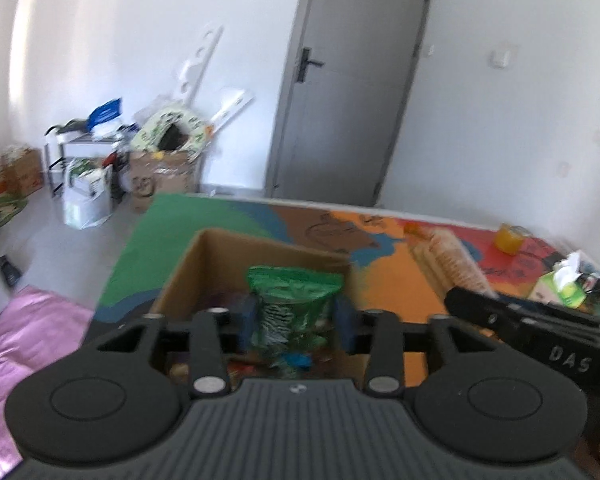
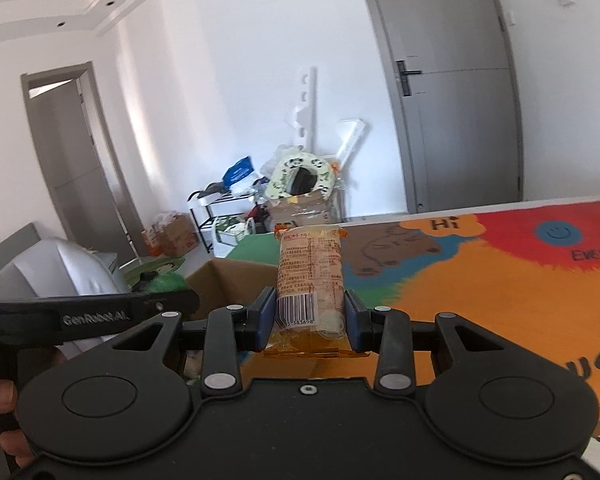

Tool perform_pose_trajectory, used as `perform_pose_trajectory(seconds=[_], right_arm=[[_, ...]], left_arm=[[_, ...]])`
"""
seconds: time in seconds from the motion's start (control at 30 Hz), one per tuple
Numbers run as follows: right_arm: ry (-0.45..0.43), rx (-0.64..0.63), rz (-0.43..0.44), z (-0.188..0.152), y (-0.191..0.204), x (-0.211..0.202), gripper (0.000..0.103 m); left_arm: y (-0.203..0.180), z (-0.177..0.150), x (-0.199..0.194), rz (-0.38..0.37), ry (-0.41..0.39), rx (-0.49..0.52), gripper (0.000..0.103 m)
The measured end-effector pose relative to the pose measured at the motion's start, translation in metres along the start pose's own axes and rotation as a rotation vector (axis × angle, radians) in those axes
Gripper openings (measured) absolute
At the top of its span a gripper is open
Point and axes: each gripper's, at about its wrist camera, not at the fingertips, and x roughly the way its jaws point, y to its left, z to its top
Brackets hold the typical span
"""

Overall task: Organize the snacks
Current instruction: 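Carry the green packet and wafer bar over the cardboard box, then open both grippers to drop the snacks into the box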

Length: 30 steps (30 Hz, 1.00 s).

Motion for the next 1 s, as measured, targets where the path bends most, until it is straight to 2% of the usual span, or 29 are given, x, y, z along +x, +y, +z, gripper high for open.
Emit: perform_pose_trajectory(seconds=[0.13, 0.2, 0.27, 0.3, 0.33, 0.6, 0.7, 1.0], right_arm=[[0.006, -0.029, 0.027, 0.005, 0.019, 0.008, 0.037], [0.010, -0.035, 0.040, 0.008, 0.028, 0.012, 0.037], [0.006, -0.037, 0.062, 0.010, 0.036, 0.015, 0.044], [0.009, -0.035, 0.071, 0.012, 0.040, 0.016, 0.058], [0.007, -0.035, 0.073, 0.013, 0.043, 0.015, 0.065], [0.024, -0.043, 0.044, 0.018, 0.048, -0.006, 0.066], [0.030, -0.049, 0.019, 0.016, 0.047, -0.022, 0.073], [0.045, -0.065, -0.075, 0.000, 0.042, -0.066, 0.091]], left_arm=[[0.016, 0.002, -0.013, 0.030, -0.041, -0.012, 0.069], [0.024, 0.004, -0.019, 0.038, -0.050, -0.024, 0.073], [0.031, 0.005, -0.025, 0.040, -0.058, -0.036, 0.075], [0.034, 0.006, -0.028, 0.046, -0.061, -0.040, 0.076], [0.037, 0.007, -0.030, 0.054, -0.063, -0.043, 0.078], [0.051, 0.004, -0.044, 0.071, -0.042, -0.047, 0.084], [0.052, 0.001, -0.051, 0.066, -0.046, -0.041, 0.089], [0.047, -0.012, -0.067, 0.049, -0.028, -0.007, 0.094]])
